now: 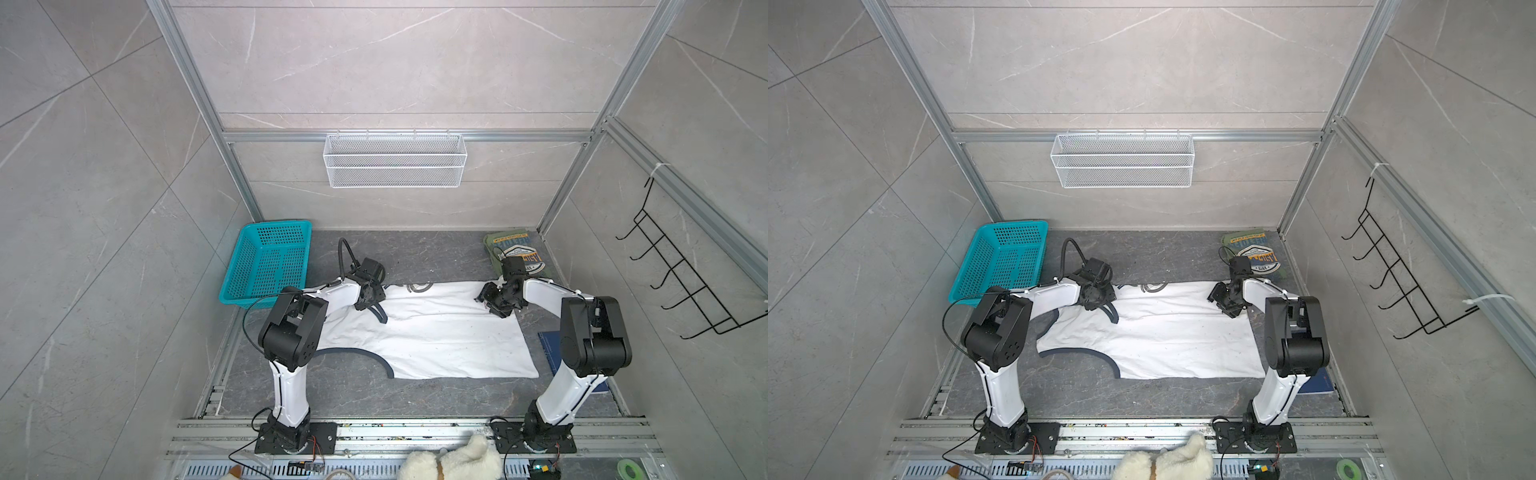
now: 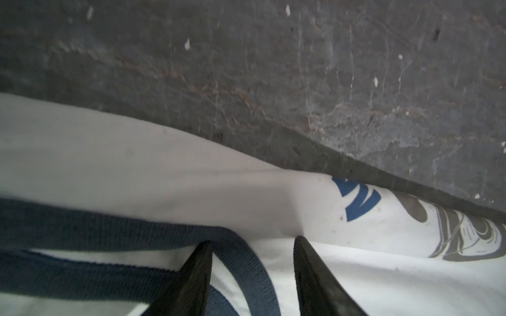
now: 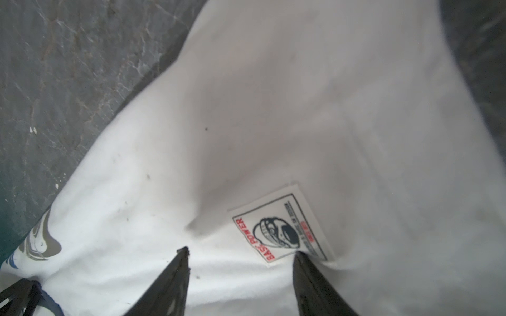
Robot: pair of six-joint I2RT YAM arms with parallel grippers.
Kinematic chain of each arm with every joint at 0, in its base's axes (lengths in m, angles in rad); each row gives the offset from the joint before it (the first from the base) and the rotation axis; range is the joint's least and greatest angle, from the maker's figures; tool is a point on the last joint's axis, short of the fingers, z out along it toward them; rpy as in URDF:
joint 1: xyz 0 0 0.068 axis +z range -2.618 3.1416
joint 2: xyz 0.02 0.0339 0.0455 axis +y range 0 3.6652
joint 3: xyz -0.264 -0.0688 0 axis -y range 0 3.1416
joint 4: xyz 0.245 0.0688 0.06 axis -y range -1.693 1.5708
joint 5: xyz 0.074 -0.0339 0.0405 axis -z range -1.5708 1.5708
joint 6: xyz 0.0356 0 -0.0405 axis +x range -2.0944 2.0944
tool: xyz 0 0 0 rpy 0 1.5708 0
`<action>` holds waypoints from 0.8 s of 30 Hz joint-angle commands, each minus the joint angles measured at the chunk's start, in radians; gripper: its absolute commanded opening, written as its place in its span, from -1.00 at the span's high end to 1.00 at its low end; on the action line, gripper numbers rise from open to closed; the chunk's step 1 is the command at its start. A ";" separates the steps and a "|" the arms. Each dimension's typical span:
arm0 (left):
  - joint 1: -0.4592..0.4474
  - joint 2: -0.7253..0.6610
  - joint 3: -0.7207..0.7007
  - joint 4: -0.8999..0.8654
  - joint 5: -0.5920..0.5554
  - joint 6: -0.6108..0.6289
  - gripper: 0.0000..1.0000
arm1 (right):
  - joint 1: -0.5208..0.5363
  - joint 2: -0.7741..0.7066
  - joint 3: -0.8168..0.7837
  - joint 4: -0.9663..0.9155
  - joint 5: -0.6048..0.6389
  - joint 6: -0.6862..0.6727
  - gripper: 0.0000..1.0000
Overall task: Fold and stack tank tops
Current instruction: Move the tank top to the center of the table.
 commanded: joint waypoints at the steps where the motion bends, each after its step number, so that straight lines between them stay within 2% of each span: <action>1: 0.029 0.057 0.037 -0.101 -0.037 0.054 -0.04 | 0.012 0.049 0.021 -0.020 0.030 0.017 -0.25; 6: 0.026 0.022 0.091 -0.150 -0.024 0.074 -0.06 | 0.017 -0.006 0.050 -0.063 0.042 0.001 -0.27; 11: -0.016 -0.137 0.102 -0.243 -0.064 0.102 -0.20 | 0.018 -0.147 0.049 -0.133 0.027 -0.033 -0.32; 14: -0.076 -0.255 0.089 -0.321 -0.035 0.113 -0.28 | 0.018 -0.294 -0.012 -0.170 0.044 -0.065 -0.34; 16: -0.140 -0.332 0.057 -0.365 -0.054 0.107 -0.31 | 0.019 -0.383 -0.058 -0.208 0.046 -0.083 -0.37; 20: -0.274 -0.467 -0.070 -0.412 -0.072 0.074 -0.33 | 0.019 -0.541 -0.159 -0.285 0.032 -0.094 -0.36; 24: -0.406 -0.555 -0.195 -0.468 -0.086 -0.020 -0.33 | 0.019 -0.706 -0.248 -0.379 0.066 -0.086 -0.35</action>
